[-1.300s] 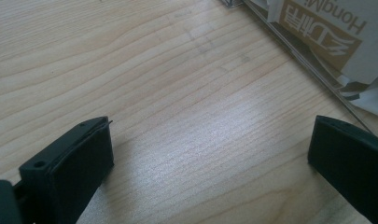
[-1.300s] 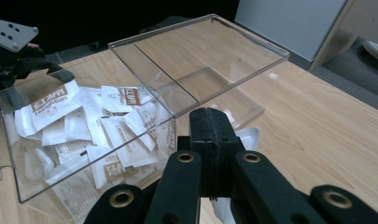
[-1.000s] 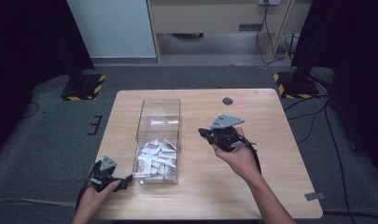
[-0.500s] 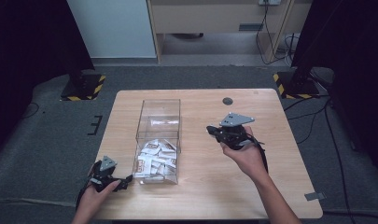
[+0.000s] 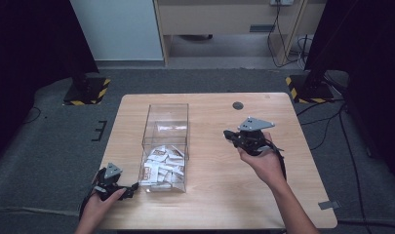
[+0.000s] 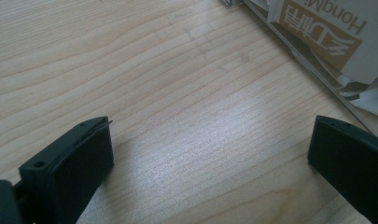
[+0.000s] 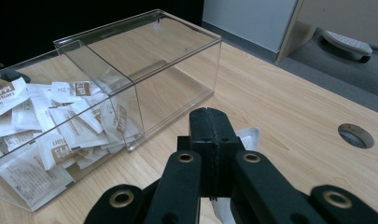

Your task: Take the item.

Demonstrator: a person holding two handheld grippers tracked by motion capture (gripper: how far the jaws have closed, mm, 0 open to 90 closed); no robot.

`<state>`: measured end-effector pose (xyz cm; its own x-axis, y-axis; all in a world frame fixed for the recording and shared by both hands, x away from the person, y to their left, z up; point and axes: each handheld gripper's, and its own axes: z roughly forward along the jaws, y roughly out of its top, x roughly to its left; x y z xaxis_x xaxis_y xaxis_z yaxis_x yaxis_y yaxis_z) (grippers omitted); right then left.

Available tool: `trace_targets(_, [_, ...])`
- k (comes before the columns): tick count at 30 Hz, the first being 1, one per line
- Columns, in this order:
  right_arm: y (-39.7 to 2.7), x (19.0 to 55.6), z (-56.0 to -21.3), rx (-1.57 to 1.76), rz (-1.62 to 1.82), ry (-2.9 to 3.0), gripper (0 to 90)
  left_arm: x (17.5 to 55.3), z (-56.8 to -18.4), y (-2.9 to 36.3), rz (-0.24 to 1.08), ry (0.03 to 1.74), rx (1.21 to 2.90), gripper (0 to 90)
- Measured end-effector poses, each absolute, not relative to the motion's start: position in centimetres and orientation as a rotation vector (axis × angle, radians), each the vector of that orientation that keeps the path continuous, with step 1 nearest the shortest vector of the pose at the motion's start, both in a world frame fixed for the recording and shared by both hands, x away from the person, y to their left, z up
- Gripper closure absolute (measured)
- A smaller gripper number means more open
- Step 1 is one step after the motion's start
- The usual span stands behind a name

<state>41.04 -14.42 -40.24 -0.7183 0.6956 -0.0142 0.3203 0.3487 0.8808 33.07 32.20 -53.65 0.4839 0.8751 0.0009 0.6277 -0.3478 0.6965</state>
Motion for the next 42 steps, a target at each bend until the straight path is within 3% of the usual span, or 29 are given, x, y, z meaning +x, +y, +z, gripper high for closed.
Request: trace_targets(42, [-18.2, 43.3, -42.2, 1.028, 1.286, 2.151, 90.0, 33.1, -53.7, 32.2, 0.502, 1.235, 2.094, 0.0])
